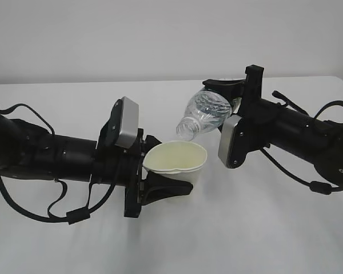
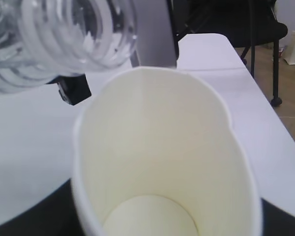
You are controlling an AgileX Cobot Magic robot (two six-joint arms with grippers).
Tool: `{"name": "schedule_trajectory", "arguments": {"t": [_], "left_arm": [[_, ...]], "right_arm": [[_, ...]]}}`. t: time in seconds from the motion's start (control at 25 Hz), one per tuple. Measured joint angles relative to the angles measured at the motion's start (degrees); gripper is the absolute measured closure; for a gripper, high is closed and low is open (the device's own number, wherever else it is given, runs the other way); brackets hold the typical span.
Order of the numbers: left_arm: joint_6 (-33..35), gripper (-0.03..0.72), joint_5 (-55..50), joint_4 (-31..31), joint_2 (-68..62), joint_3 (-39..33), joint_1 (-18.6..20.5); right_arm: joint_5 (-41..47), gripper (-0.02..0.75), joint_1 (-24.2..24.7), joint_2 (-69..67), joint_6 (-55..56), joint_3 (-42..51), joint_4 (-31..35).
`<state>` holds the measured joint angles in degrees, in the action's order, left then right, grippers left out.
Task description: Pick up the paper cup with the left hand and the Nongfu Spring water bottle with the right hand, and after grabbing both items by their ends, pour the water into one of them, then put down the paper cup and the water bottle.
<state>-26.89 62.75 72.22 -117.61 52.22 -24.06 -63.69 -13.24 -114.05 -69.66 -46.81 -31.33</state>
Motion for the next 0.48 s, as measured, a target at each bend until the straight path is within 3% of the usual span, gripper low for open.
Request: {"name": "schedule_trajectory", "arguments": {"t": [0.48], "left_arm": [[0.00, 0.271, -0.91, 0.00, 0.00, 0.00, 0.00]], "right_arm": [[0.00, 0.327, 0.00, 0.00, -1.82, 0.00, 1.41]]}}
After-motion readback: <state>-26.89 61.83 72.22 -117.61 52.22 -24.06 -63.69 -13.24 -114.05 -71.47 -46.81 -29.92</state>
